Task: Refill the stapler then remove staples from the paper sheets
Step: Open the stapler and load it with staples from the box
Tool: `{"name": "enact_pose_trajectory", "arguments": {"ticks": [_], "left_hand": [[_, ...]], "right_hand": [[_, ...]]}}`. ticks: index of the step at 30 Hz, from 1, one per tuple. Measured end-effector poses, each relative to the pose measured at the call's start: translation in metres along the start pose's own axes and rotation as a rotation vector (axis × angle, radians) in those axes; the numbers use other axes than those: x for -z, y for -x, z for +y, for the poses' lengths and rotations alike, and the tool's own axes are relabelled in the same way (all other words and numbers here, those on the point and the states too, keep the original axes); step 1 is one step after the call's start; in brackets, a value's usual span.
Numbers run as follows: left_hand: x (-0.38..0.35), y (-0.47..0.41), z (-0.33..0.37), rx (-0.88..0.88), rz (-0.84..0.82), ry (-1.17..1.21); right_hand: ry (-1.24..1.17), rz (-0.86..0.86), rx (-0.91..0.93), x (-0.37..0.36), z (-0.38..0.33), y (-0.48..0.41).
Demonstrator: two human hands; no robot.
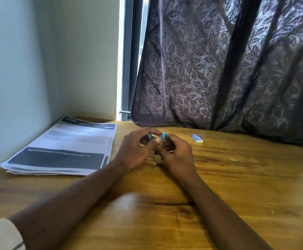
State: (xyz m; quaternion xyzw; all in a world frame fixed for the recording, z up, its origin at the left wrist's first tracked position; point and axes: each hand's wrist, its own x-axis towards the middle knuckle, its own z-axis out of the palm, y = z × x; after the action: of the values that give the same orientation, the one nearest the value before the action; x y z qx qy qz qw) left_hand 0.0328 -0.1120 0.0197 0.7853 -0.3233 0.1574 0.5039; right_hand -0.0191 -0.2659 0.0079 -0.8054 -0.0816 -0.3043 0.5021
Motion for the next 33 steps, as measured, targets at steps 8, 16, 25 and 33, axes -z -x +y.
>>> {"name": "enact_pose_trajectory", "arguments": {"ticks": [8, 16, 25, 33], "left_hand": [[0.0, 0.0, -0.007, 0.023, 0.06, 0.091], [-0.002, 0.001, -0.01, 0.067, 0.06, 0.201], [-0.008, -0.004, -0.013, 0.091, 0.096, 0.179], [-0.007, -0.003, -0.008, 0.121, 0.083, 0.281]], "right_hand": [[-0.038, -0.058, -0.094, -0.004, -0.006, 0.0], [-0.013, -0.085, -0.101, -0.003, -0.012, 0.006], [0.032, -0.054, -0.072, -0.004, -0.01, 0.006], [0.034, -0.022, -0.062, -0.007, -0.009, 0.006]]}}
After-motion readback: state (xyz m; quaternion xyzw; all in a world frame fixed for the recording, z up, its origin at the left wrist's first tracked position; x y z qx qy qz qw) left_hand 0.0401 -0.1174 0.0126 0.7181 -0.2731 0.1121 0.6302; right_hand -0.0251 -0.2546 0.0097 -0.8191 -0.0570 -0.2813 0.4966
